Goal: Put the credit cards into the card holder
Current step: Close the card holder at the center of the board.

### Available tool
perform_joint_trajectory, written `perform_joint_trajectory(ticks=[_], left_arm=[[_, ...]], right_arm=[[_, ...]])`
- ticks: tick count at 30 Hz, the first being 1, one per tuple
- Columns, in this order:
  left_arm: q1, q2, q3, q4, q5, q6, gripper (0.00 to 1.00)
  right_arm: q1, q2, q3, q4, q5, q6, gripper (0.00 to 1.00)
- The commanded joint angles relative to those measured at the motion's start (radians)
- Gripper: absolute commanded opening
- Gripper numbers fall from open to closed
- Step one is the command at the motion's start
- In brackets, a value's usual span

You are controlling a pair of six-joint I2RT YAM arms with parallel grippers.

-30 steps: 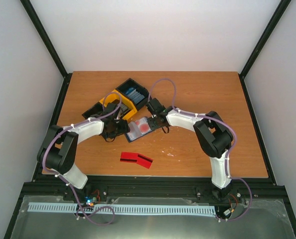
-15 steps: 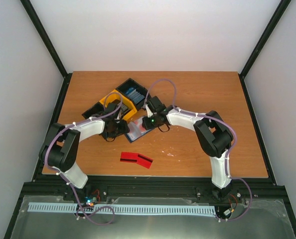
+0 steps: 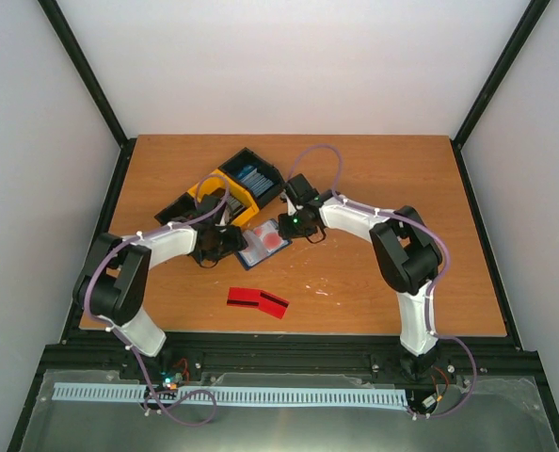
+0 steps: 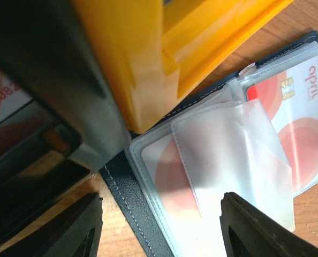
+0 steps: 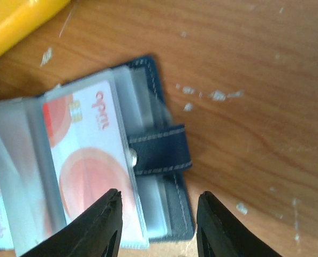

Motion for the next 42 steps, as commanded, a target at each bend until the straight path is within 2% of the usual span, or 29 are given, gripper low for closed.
perform_joint_trajectory(ticks=[1, 9, 13, 16, 22, 31, 38, 42], left_arm=[[0.006, -0.028, -0.046, -0.009, 0.001, -0.073, 0.63], [0.006, -0.103, -0.144, 0.026, -0.003, -0.204, 0.68], [0.006, -0.080, -0.177, 0.161, 0.163, -0.205, 0.68], [0.006, -0.044, -0.178, 0.249, 0.236, -0.220, 0.67], [0.006, -0.045, -0.198, 0.333, 0.259, -0.256, 0.68], [0.006, -0.151, -0.240, 0.531, 0.294, -0.234, 0.68], [0.006, -0.135, -0.204, 0.569, 0.407, -0.169, 0.65], [0.006, -0.143, -0.159, 0.440, 0.347, -0.130, 0.66]], right_arm=[[0.000, 0.056, 0.062, -0.072, 0.065, 0.001, 0.39], [0.000, 0.117, 0.060, -0.092, -0.033, -0.018, 0.41], [0.005, 0.088, -0.014, -0.068, -0.096, -0.003, 0.40], [0.009, 0.077, -0.046, -0.059, -0.146, 0.010, 0.40], [0.010, 0.053, -0.095, -0.030, -0.245, 0.036, 0.40], [0.013, 0.017, -0.143, 0.016, -0.334, 0.075, 0.40], [0.014, 0.000, -0.154, 0.032, -0.340, 0.086, 0.40], [0.014, -0.009, -0.155, 0.034, -0.312, 0.092, 0.40]])
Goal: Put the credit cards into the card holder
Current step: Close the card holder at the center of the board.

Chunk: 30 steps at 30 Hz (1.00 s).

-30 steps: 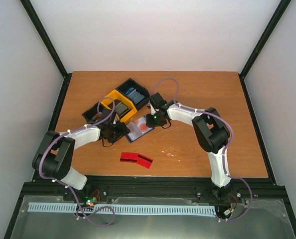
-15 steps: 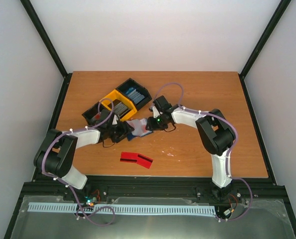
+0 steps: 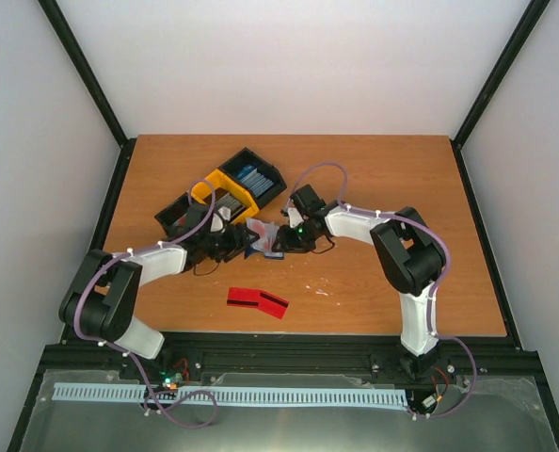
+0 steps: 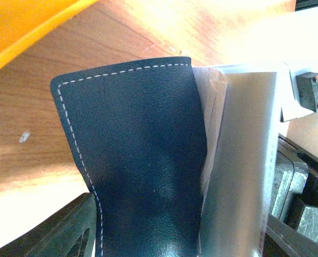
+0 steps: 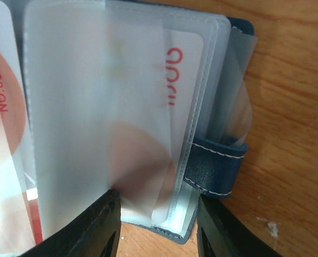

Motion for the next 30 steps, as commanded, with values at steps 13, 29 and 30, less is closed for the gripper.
perform_joint_trajectory(ticks=[13, 29, 30], left_arm=[[-0.014, -0.068, 0.156, -0.262, 0.003, 0.243, 0.72], [-0.014, 0.052, 0.187, -0.166, 0.241, 0.267, 0.73], [-0.014, 0.052, 0.196, -0.166, 0.254, 0.272, 0.73]], right_arm=[[0.038, 0.037, 0.026, -0.102, 0.069, 0.009, 0.39], [0.040, 0.039, 0.041, -0.083, 0.077, 0.023, 0.39], [0.040, 0.037, 0.041, -0.080, 0.080, 0.026, 0.39]])
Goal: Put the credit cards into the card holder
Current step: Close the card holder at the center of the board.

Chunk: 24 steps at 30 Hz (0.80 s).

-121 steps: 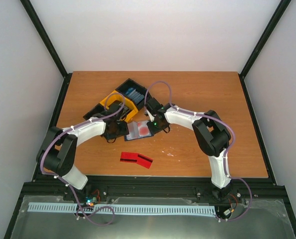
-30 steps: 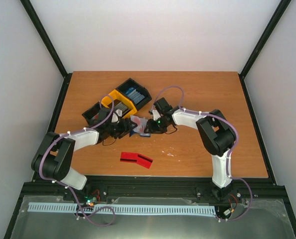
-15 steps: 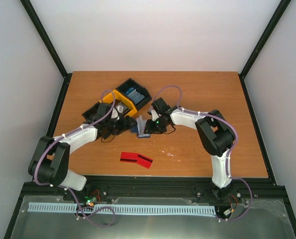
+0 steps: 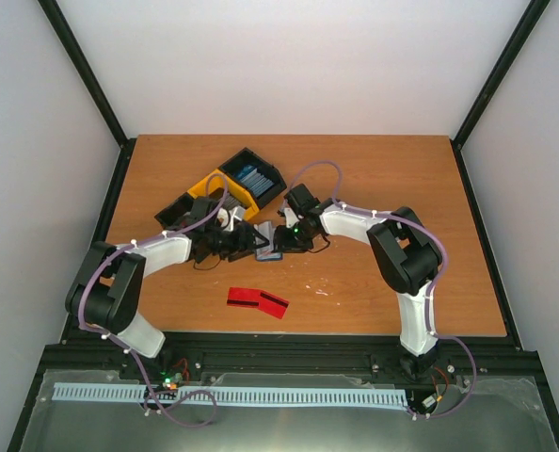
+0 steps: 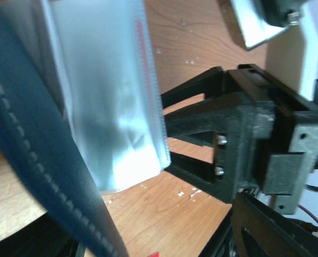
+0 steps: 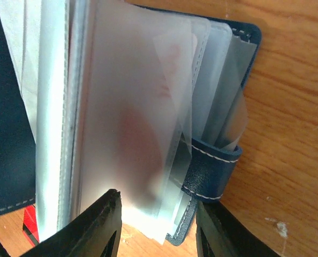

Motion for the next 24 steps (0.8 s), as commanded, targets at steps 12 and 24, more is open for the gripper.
perform_joint_trajectory(ticks=[12, 24], left_arm=[[-0.004, 0.007, 0.128, -0.020, 0.086, 0.099, 0.75], [-0.004, 0.113, 0.193, -0.006, 0.118, 0.120, 0.72]], right_arm=[[0.014, -0.054, -0.021, 0.010, 0.188, 0.045, 0.41], [-0.031, -0.178, -0.130, 0.092, 0.304, 0.136, 0.41]])
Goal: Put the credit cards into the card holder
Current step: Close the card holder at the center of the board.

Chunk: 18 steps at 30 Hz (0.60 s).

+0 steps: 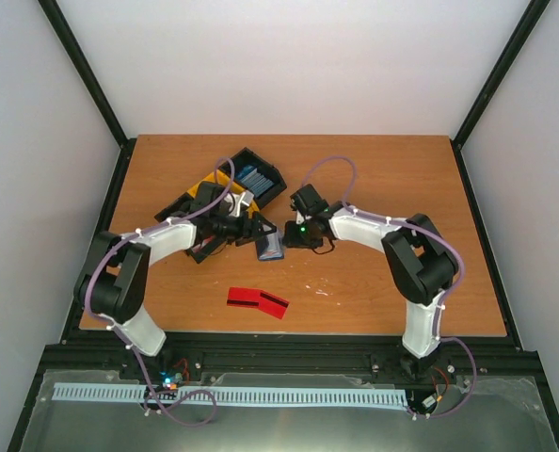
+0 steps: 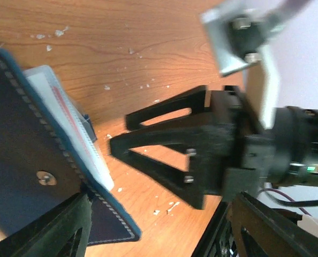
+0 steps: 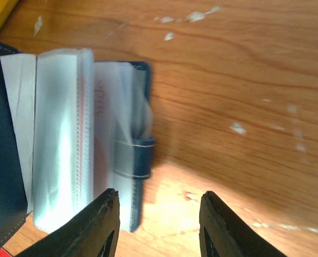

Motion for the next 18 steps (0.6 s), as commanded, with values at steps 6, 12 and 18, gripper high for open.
perform_joint_trajectory(ticks=[6, 12, 18], left_arm=[[-0.036, 0.132, 0.105, 0.014, 0.026, 0.038, 0.69], [-0.089, 0.205, 0.189, -0.148, -0.135, 0.086, 0.62], [-0.143, 0.224, 0.244, -0.288, -0.384, 0.104, 0.53]], right_arm=[[-0.077, -0.104, -0.099, 0.085, 0.022, 0.047, 0.41], [-0.082, -0.047, -0.027, 0.037, -0.037, -0.120, 0.37], [-0.134, -0.069, -0.092, 0.138, -0.120, -0.251, 0.33]])
